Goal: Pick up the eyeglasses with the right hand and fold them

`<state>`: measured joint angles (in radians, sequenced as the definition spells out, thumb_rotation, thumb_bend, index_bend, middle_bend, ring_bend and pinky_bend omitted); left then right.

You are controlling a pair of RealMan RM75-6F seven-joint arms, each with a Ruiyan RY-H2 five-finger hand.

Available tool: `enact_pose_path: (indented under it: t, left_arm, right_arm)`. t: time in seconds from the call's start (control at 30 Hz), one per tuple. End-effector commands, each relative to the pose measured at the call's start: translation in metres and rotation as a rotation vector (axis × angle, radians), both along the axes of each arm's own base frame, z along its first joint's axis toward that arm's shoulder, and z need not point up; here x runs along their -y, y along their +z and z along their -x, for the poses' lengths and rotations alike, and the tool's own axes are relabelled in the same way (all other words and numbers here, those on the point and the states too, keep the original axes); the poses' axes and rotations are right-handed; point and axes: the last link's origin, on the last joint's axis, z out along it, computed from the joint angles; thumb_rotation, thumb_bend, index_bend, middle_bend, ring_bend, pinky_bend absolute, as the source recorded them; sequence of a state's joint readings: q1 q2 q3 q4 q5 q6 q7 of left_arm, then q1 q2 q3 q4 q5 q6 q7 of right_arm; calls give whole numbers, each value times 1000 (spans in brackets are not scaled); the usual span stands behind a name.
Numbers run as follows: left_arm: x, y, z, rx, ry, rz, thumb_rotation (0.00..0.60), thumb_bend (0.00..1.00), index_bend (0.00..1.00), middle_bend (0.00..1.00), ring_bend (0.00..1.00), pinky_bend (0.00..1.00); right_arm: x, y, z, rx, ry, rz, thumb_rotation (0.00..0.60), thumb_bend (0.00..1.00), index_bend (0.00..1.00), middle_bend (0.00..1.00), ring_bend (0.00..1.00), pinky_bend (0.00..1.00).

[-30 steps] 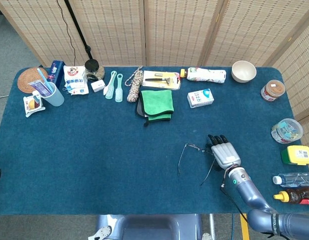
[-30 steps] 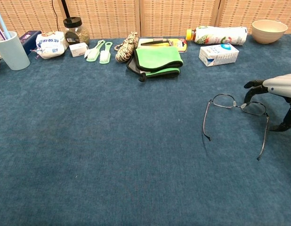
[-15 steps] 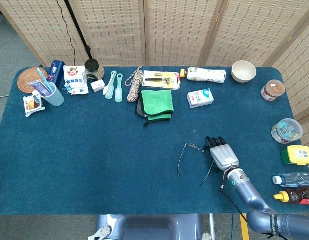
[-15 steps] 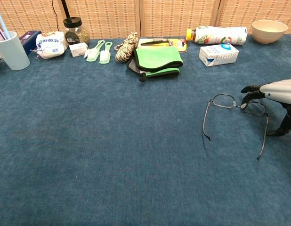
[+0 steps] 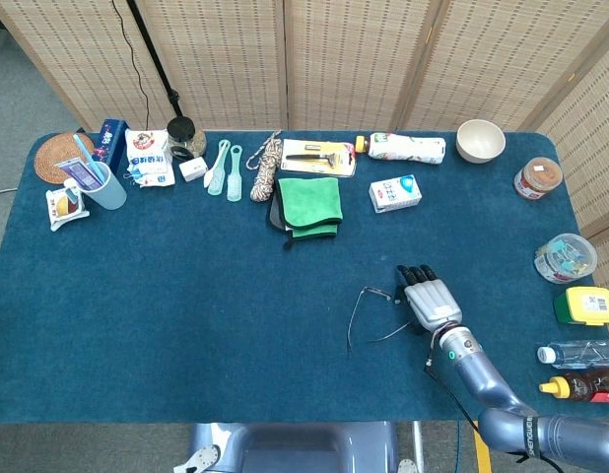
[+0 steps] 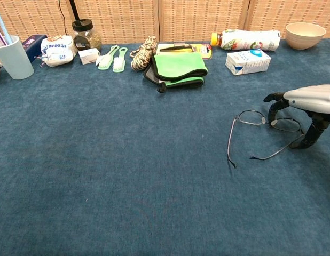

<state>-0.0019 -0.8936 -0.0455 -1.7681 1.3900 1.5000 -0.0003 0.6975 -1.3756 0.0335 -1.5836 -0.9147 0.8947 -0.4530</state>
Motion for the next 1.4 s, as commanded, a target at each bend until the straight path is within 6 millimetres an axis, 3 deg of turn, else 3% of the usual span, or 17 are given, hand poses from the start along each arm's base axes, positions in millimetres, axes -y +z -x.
enact_pose_path:
  t: [0.03,0.6,1.4]
  left_arm:
    - [0,0,0,0,0,-1,496,377,114,24,94,0]
    - [2,2,1,-2,8,-5,494,376,114,24,94,0]
    - [3,4,0,-9,13,-12,494,376,114,24,94,0]
  right_arm:
    - [4,-1,-2,5,-4,3,600,275,371,62,0,0]
    - [32,-8,-4,18,-42,43,600,274,512,177,0,0]
    - [80,-5,-11,-41,26,98,600,275,499,187,0,0]
